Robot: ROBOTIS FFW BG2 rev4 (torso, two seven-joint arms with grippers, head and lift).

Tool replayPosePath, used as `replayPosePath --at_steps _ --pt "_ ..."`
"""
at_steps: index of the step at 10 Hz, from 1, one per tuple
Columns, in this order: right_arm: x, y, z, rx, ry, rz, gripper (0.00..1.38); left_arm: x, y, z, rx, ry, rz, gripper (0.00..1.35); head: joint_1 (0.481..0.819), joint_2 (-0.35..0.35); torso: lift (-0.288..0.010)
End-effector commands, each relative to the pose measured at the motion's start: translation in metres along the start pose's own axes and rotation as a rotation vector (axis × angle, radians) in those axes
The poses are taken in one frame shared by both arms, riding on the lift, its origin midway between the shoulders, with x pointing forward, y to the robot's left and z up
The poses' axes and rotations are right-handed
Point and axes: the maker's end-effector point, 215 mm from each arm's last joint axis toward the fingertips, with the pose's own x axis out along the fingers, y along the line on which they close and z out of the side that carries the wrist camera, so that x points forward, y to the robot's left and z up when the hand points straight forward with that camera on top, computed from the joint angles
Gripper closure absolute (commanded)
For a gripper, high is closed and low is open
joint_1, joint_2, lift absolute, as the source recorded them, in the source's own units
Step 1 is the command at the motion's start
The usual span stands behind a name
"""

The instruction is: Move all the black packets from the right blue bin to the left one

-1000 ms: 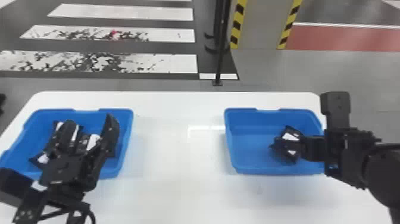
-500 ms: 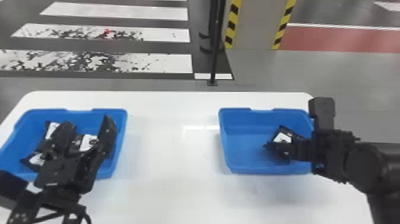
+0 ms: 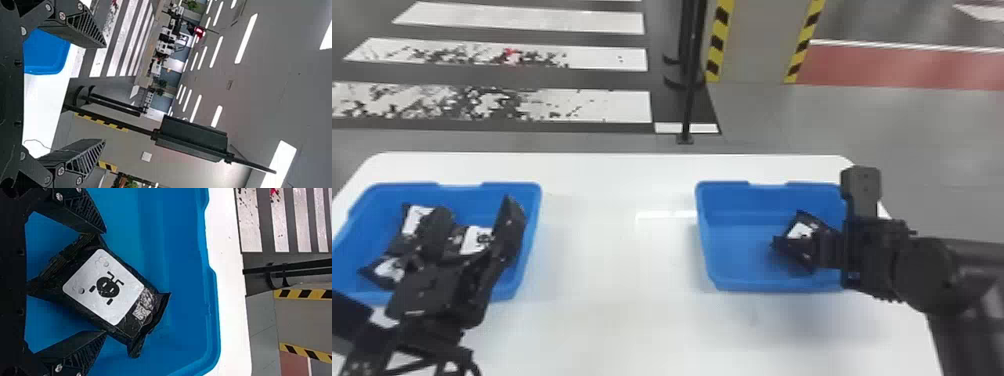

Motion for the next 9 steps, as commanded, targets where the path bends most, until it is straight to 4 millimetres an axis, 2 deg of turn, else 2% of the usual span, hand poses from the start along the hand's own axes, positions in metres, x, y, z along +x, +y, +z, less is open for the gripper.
replayPosePath --at_steps 1,2,3,4,5,6,9 --pt "0.004 0.001 -0.001 0.015 0.005 0.010 0.12 -0.001 0.002 -0.004 -0.011 0.008 0.003 0.21 0.695 -0.097 -0.168" --pt "0.006 0.002 0.000 0.022 -0.005 0.014 0.18 -0.002 0.004 -0.009 -0.029 0.018 0.007 0.21 0.695 -0.096 -0.168" --pt "0.008 0.003 -0.001 0.028 0.000 0.020 0.54 -0.003 0.006 -0.014 -0.050 0.026 0.010 0.21 0.695 -0.095 -0.168" --pt "0.010 0.005 -0.004 0.032 0.007 0.031 0.76 -0.003 0.007 -0.016 -0.059 0.028 0.011 0.21 0.695 -0.093 -0.168" --pt "0.012 0.006 -0.004 0.036 0.002 0.039 0.86 -0.003 0.008 -0.015 -0.063 0.025 0.013 0.21 0.695 -0.091 -0.168" --pt "0.011 0.008 -0.002 0.039 -0.015 0.045 1.12 -0.003 0.009 -0.015 -0.063 0.024 0.014 0.21 0.695 -0.087 -0.168" --pt "-0.001 0.026 0.018 0.057 -0.124 0.111 1.11 -0.003 0.007 -0.013 -0.066 0.018 0.008 0.21 0.695 -0.078 -0.168"
